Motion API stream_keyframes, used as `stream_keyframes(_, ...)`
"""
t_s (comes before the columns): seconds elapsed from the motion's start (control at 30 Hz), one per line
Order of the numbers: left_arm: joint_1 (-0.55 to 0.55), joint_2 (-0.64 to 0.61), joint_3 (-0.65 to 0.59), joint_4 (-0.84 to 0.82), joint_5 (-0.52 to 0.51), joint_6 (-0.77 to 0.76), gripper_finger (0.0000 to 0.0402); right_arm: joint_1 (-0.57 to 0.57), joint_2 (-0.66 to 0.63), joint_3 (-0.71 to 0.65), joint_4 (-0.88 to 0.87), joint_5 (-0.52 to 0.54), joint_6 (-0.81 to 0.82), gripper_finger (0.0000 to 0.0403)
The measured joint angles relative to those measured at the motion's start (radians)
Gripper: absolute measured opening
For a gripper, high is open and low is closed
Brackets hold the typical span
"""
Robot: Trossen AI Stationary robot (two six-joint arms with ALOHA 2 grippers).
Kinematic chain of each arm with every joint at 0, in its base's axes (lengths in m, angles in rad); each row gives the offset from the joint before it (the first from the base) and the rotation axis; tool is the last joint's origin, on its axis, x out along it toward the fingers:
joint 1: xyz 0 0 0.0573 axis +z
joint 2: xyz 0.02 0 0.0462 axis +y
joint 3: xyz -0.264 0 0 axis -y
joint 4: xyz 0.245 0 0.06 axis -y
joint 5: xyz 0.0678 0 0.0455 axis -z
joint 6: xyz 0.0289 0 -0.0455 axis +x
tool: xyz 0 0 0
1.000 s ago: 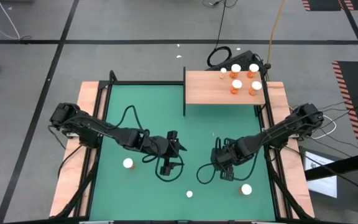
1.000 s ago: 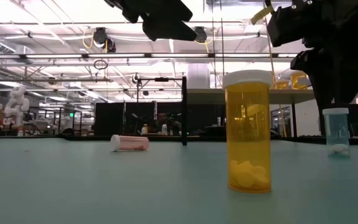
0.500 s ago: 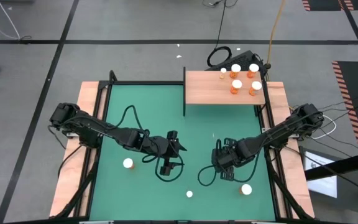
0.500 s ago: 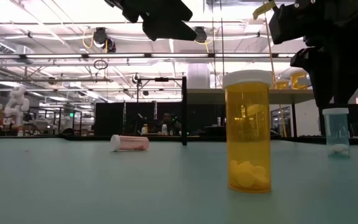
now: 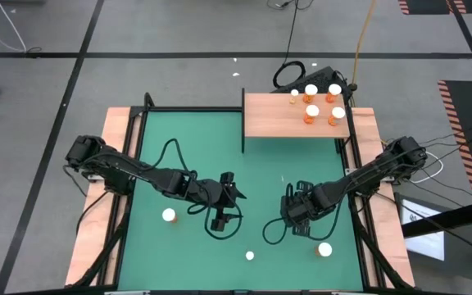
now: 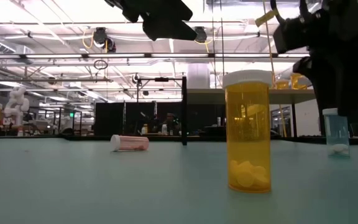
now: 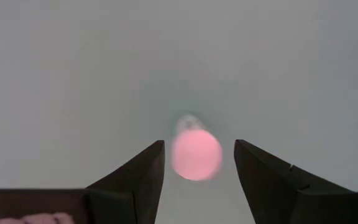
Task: Pick and place medicine bottles onto shelf by color
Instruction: Put the blue pill bottle on the shelf
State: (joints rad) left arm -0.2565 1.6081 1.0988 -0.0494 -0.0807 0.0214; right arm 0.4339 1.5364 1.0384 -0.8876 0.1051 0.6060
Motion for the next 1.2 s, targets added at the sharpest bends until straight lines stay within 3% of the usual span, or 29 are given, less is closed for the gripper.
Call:
stream_keyframes(0.47,0.000,0.000,0.000,0.001,0.000,0.019,0.0285,-0.001,0.000,-0.011,0.024,0.003,0.000,0.0185)
stream_keyframes(0.93,0.000,0.000,0.000,0.002,0.000,0.002,0.0285,0.000,0.000,-0.012,0.051,-0.001,0.009,0.0131)
stream_keyframes(1.2,0.000,0.000,0.000,0.002,0.000,0.000,0.0285,0.000,0.000,-0.012,0.050,-0.001,0.001,0.0150)
